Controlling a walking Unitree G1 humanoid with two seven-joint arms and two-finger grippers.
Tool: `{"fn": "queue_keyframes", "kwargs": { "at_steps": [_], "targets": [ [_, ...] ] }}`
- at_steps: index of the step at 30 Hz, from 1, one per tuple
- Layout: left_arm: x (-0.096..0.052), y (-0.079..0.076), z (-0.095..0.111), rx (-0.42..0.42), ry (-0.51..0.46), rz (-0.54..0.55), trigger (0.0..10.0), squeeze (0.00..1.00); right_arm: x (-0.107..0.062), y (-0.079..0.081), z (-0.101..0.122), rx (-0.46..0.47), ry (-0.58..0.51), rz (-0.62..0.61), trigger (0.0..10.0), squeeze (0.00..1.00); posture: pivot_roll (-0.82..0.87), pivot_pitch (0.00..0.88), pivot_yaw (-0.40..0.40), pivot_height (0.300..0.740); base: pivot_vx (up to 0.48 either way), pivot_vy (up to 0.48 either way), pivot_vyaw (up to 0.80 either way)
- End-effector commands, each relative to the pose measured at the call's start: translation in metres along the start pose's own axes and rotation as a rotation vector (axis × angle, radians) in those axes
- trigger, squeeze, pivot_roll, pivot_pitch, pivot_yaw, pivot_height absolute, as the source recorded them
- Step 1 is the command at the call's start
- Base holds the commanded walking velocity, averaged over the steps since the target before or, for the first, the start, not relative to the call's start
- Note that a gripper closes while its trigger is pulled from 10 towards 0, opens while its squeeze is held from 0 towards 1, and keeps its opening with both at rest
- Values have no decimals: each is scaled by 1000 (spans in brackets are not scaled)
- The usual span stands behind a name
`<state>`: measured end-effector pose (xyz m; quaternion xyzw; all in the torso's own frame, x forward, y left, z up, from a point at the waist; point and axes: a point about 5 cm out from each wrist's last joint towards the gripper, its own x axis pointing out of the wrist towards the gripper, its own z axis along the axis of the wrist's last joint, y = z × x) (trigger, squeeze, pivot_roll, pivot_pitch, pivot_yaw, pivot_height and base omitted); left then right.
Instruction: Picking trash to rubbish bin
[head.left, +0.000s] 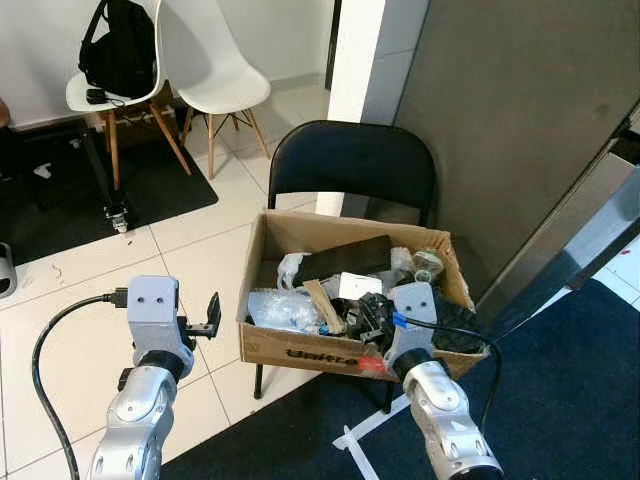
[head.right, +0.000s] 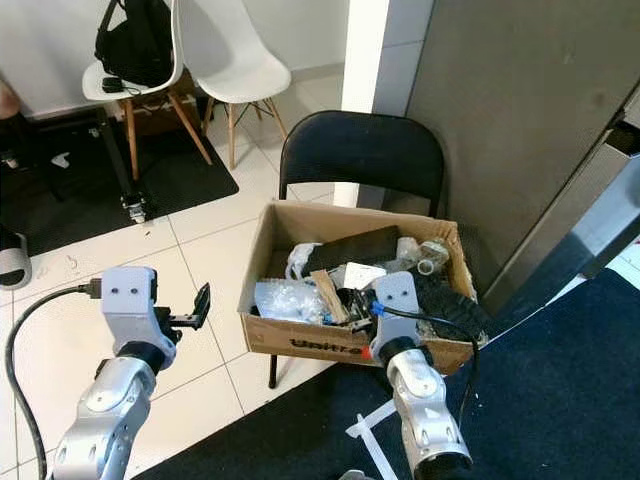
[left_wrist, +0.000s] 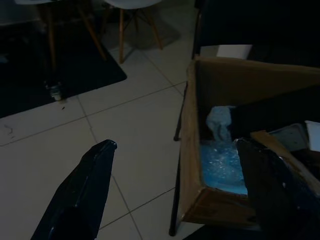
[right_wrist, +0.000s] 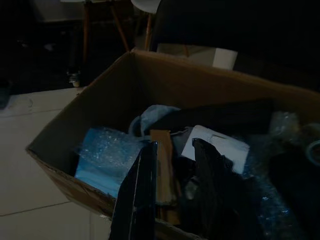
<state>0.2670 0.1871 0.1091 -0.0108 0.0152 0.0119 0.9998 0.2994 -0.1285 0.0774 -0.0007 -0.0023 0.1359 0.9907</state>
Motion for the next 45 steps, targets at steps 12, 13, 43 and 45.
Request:
{"fn": "queue_keyframes", "kwargs": {
  "at_steps": [12,13,43,45],
  "targets": [
    [0,-7,-6,16,30,-30,10000,0,-9,-9,-13,33,47,-59,10000,0,79,135,-33,740,0,0,-800],
    [0,-8,-7,20,31,-32,10000,0,-10,-10,-14,42,57,-71,10000,0,78,139,-35,740,0,0,-800],
    [2,-12,-6,42,30,-44,10000,0,-14,-13,-24,52,112,-122,10000,0,85,146,-17,740,0,0,-800],
    [1,-11,-6,45,32,-47,10000,0,-14,-13,-25,51,116,-125,10000,0,88,145,-12,740,0,0,-800]
  ]
}}
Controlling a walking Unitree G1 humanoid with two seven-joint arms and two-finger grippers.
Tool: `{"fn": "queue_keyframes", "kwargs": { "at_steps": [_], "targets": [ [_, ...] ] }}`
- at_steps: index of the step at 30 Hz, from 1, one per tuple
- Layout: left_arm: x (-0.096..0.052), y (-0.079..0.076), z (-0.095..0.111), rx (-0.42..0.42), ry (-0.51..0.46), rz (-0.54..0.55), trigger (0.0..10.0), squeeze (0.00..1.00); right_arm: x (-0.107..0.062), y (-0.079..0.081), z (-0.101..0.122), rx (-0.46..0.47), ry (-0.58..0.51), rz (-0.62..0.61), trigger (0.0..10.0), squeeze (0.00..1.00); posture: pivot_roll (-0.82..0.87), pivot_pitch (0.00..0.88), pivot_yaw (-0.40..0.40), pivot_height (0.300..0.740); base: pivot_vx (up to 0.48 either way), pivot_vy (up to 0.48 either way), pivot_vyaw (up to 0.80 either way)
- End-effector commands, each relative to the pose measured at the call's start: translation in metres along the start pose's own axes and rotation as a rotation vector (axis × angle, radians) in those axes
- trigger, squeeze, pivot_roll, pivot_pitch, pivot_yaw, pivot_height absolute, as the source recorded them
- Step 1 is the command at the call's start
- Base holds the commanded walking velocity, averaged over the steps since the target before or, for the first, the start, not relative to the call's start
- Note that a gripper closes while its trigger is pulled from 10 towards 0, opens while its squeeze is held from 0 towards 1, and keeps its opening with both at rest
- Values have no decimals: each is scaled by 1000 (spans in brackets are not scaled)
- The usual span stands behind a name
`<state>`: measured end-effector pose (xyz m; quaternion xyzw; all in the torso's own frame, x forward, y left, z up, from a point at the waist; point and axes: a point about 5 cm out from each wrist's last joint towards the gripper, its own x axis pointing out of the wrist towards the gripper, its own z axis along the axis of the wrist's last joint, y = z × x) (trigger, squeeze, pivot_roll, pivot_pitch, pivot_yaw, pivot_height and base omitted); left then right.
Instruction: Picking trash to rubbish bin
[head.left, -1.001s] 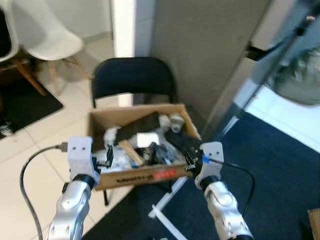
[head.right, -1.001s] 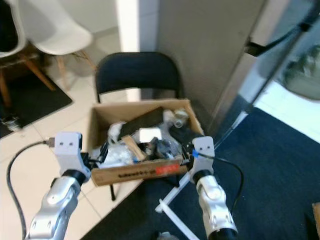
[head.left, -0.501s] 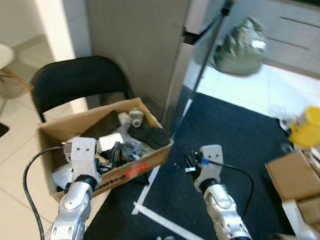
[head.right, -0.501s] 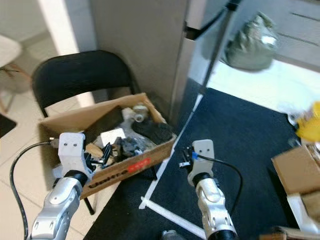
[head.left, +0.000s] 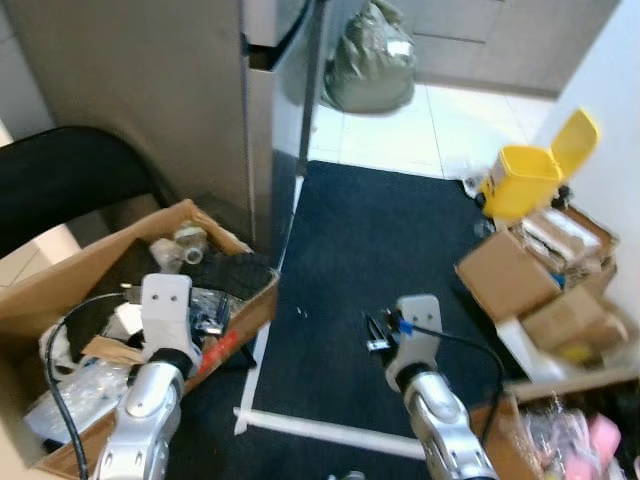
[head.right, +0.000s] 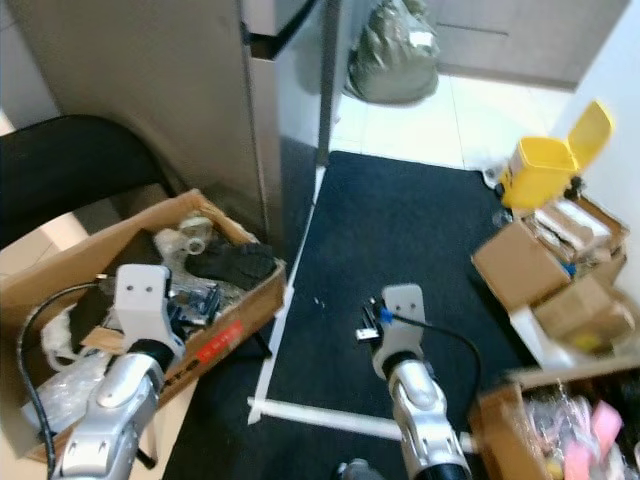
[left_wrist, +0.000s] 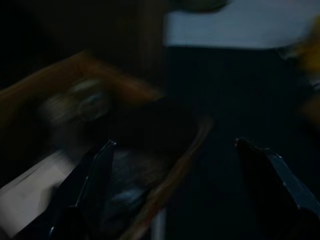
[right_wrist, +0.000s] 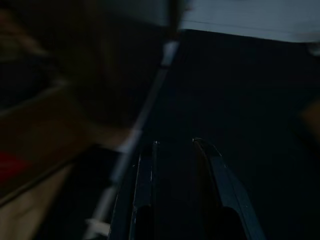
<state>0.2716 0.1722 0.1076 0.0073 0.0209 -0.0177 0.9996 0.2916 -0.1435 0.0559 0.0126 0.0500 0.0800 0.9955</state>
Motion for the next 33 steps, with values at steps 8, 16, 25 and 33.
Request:
{"fn": "queue_keyframes", "kwargs": {
  "at_steps": [8,16,25,33],
  "targets": [
    [-2,7,-1,22,23,-1,10000,0,-3,1,-8,37,32,-32,10000,0,95,148,11,740,0,0,-800],
    [2,3,1,31,28,-33,10000,0,-5,1,-10,47,34,-51,10000,0,99,149,43,740,0,0,-800],
    [0,10,3,29,29,-16,10000,0,-6,3,-11,51,29,-55,10000,0,113,153,43,740,0,0,-800],
    [-1,13,2,26,29,18,10000,0,-3,1,-10,41,26,-52,10000,0,114,150,37,740,0,0,-800]
  ]
}}
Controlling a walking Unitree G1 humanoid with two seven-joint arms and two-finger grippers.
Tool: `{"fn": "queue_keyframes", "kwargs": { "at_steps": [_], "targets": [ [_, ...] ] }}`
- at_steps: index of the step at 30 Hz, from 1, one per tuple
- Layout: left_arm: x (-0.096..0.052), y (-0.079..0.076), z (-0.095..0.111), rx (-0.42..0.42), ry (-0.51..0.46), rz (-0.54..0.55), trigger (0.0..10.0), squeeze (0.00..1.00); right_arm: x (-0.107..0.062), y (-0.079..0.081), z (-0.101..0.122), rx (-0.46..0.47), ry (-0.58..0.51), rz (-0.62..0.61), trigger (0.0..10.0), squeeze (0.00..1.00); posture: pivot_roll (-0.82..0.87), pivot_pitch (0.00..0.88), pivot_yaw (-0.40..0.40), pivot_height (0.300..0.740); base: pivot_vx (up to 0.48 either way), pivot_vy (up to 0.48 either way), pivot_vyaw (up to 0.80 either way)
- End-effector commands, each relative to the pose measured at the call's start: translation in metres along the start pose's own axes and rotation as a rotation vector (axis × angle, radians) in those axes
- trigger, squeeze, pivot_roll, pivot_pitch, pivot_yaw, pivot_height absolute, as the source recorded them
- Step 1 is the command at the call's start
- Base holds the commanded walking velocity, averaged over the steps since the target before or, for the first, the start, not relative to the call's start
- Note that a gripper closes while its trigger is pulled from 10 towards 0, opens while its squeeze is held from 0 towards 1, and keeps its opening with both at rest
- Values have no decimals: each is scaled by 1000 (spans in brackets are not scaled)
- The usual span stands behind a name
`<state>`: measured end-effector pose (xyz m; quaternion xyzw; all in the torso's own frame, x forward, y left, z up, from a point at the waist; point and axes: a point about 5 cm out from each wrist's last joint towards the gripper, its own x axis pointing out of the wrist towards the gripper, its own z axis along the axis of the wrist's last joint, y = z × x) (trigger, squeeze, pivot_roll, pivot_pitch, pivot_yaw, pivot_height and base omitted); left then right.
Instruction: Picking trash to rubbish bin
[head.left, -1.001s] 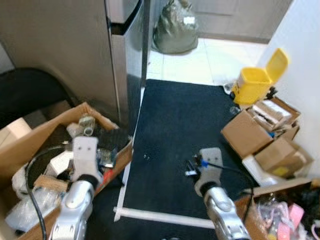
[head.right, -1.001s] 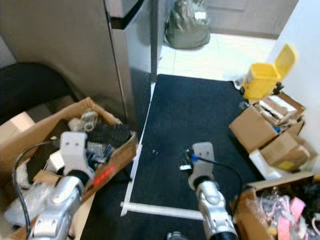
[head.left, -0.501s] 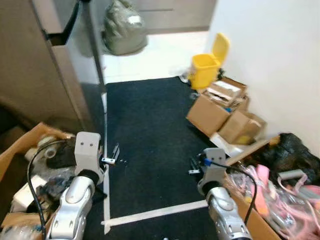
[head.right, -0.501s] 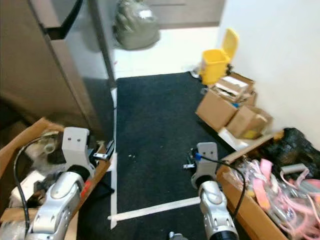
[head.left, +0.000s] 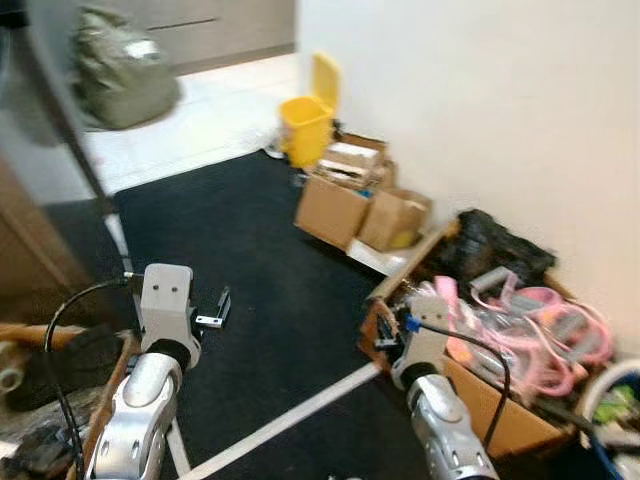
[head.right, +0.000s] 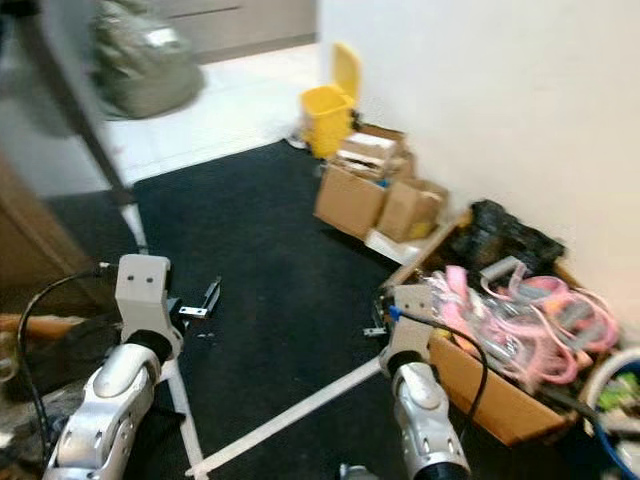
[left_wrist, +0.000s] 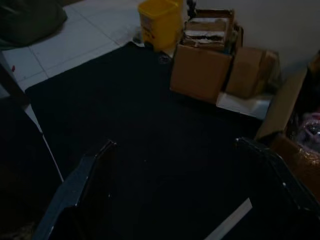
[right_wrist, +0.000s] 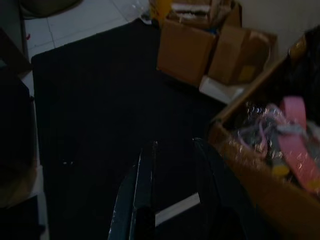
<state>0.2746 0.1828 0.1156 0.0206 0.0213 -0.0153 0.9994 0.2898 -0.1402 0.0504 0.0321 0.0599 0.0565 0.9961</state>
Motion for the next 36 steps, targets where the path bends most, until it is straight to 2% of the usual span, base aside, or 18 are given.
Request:
{"fn": "queue_keyframes", "kwargs": {
  "at_steps": [1,11,36],
  "targets": [
    [-3,2,-6,0,29,13,10000,0,-2,-3,-4,-2,9,-8,10000,0,113,150,36,740,0,0,-800],
    [-3,8,-8,12,37,49,10000,0,-2,-3,-5,-7,13,-2,10000,0,119,138,25,740,0,0,-800],
    [-1,8,-8,5,41,74,10000,0,-1,-4,-5,-12,13,-4,10000,0,114,142,22,740,0,0,-800]
  ]
}}
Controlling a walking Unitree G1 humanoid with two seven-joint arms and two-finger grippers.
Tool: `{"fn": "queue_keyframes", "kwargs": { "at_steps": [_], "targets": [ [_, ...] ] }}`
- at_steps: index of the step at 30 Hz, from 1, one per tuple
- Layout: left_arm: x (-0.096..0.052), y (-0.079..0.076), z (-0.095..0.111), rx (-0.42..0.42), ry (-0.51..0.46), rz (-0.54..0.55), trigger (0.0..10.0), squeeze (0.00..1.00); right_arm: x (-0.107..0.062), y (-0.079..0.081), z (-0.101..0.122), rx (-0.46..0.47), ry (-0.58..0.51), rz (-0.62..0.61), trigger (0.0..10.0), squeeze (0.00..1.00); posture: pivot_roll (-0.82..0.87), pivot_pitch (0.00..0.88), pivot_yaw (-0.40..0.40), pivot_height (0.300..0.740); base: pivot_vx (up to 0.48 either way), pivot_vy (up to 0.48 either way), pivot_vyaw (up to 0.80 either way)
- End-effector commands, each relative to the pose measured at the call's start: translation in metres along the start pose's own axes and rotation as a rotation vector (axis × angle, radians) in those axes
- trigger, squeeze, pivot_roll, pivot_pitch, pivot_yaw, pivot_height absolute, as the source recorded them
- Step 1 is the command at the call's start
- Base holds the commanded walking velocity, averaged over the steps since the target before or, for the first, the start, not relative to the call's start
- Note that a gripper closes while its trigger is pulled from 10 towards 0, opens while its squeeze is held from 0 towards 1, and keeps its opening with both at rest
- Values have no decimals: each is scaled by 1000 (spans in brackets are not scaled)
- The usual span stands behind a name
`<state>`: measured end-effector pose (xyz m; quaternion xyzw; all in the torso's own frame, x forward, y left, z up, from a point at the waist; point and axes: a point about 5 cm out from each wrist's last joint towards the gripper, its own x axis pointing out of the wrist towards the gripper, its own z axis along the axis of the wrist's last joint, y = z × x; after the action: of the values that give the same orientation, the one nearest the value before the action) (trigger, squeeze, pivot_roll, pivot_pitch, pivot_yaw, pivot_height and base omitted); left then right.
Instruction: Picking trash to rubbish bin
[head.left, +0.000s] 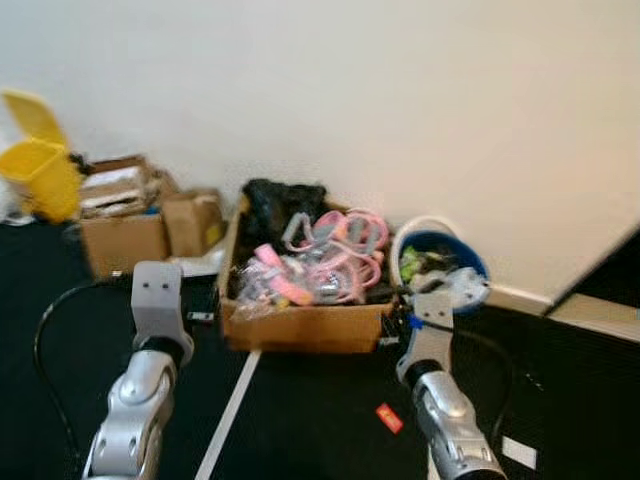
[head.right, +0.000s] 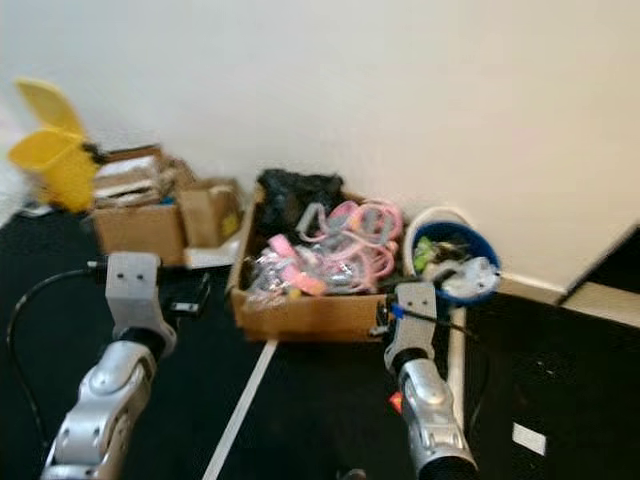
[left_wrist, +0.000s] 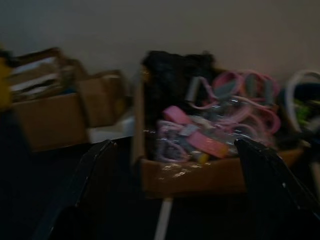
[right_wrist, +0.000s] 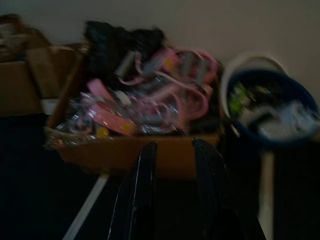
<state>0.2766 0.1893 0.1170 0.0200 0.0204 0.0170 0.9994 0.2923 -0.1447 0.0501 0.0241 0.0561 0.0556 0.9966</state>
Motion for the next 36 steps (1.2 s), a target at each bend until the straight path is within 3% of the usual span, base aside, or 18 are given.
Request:
{"fn": "queue_keyframes", "kwargs": {
  "at_steps": [1,36],
  "targets": [
    [-2,2,-9,12,43,9,10000,0,-3,0,-5,4,19,-2,10000,0,109,141,20,740,0,0,-800],
    [-3,2,-15,12,56,32,10000,0,-3,-1,-5,4,25,5,10000,0,99,148,11,740,0,0,-800]
  ]
}}
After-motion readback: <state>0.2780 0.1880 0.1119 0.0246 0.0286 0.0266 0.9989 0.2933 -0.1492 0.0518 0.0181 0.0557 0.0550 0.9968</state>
